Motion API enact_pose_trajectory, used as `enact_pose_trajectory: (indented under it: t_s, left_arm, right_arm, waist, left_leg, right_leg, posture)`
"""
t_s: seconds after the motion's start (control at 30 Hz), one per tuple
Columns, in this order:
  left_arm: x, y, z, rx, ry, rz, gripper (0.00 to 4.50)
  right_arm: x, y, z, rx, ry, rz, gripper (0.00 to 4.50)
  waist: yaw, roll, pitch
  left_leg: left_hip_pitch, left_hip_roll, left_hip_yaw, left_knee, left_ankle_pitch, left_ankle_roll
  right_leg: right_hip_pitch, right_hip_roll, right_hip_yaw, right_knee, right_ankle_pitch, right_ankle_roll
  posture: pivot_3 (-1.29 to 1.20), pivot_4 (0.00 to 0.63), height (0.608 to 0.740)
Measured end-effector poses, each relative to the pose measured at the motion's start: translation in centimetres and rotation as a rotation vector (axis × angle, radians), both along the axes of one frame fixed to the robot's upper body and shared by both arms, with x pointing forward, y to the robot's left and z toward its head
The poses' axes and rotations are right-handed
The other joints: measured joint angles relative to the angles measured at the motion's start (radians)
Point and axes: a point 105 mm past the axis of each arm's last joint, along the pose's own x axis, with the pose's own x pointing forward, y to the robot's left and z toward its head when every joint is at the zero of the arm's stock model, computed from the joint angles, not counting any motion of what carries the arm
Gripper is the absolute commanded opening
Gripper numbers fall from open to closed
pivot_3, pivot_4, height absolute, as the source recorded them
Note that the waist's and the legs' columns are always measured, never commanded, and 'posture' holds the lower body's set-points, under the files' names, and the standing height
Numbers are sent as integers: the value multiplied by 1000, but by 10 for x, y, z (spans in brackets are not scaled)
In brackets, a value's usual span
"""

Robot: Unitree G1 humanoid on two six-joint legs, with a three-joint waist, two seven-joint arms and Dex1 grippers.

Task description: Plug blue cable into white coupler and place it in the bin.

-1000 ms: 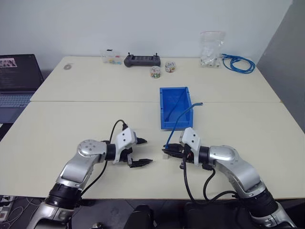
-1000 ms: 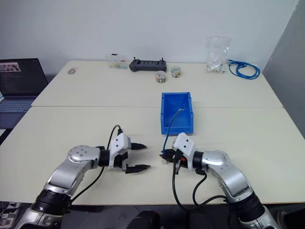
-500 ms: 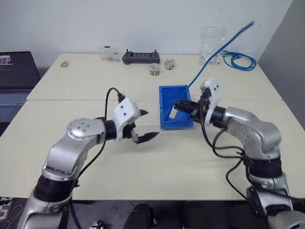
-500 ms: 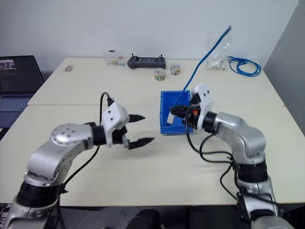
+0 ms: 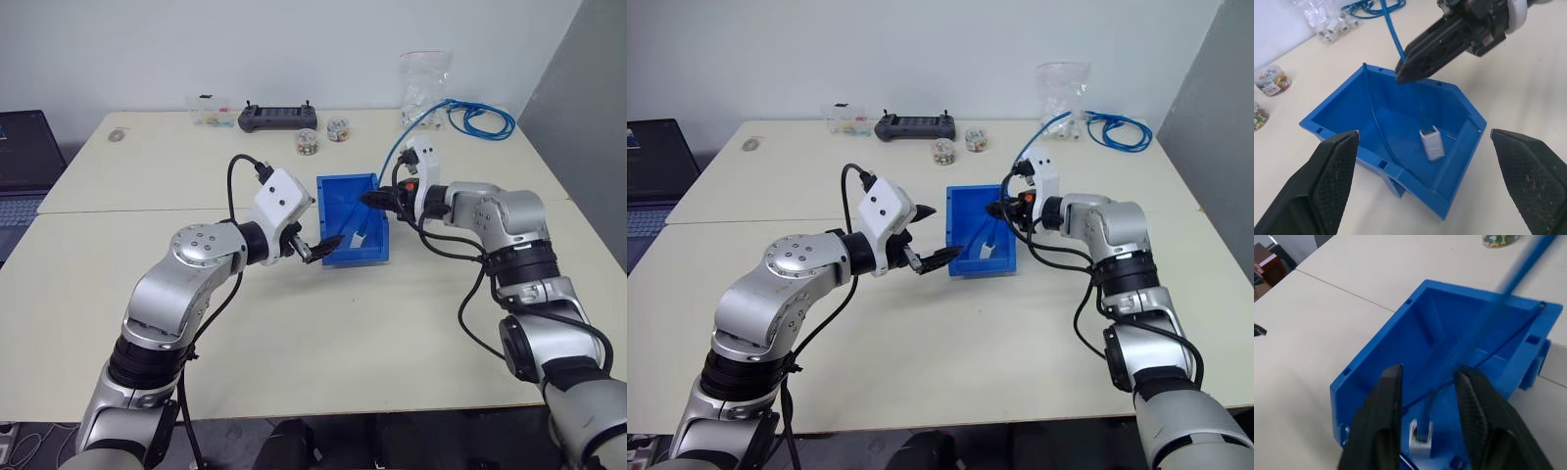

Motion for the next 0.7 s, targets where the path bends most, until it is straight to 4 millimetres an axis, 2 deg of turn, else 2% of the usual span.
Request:
enact_pose_trajectory:
  t_s: [0.13,0.2,0.27,0.4,0.47,0.53,0.63,0.7]
  left_arm:
    - [2,2,0,-3,-2,18,4500]
    - [4,4,-2,-7,9,29,4500]
    - [7,9,-2,-18,17,44,4500]
    - [18,32,0,-58,6,130,4500]
    - [24,52,-2,-68,-3,196,4500]
    - [26,71,-7,-84,10,249,4500]
    - [24,88,-9,-84,9,265,4500]
    - [24,94,-9,-93,12,274,4500]
  right_arm:
    - [3,-7,15,-21,-29,-9,3271]
    - [2,-12,19,-29,-33,-11,3861]
    - [-1,-20,24,-55,-56,-10,4224]
    - [-16,-44,36,-122,-183,-11,4224]
    - [-34,-52,29,-108,-219,15,4224]
    - [-52,-62,13,-111,-224,39,4224]
    - [-80,-79,-3,-136,-265,71,4224]
    - [-92,-86,-4,-169,-301,85,4224]
  waist:
    - [2,0,0]
    - [2,0,0]
    - [2,0,0]
    - [4,0,0]
    - [3,0,0]
    - [4,0,0]
    - [9,0,0]
    - [14,0,0]
  left_leg:
    - [0,0,0,0,0,0]
    - [0,0,0,0,0,0]
    - [-2,0,0,1,0,0]
    - [-7,0,-2,5,0,0]
    - [-9,0,-3,8,0,-1]
    - [-11,-1,-2,9,0,-1]
    - [-12,-1,-2,11,0,0]
    - [-11,-1,-2,11,0,0]
  right_leg:
    - [0,0,0,0,0,0]
    - [0,0,0,0,0,0]
    - [-1,0,0,0,0,0]
    - [-4,0,-2,0,0,0]
    - [-4,0,-2,0,0,0]
    - [-5,-1,-2,0,0,0]
    - [-5,-2,-2,0,1,2]
    - [-4,-2,-2,1,1,2]
  posture:
    - [0,150,740]
    - [0,150,740]
    - [0,150,740]
    - [0,150,740]
    - [0,150,740]
    - [0,150,740]
    - [0,150,740]
    - [0,150,740]
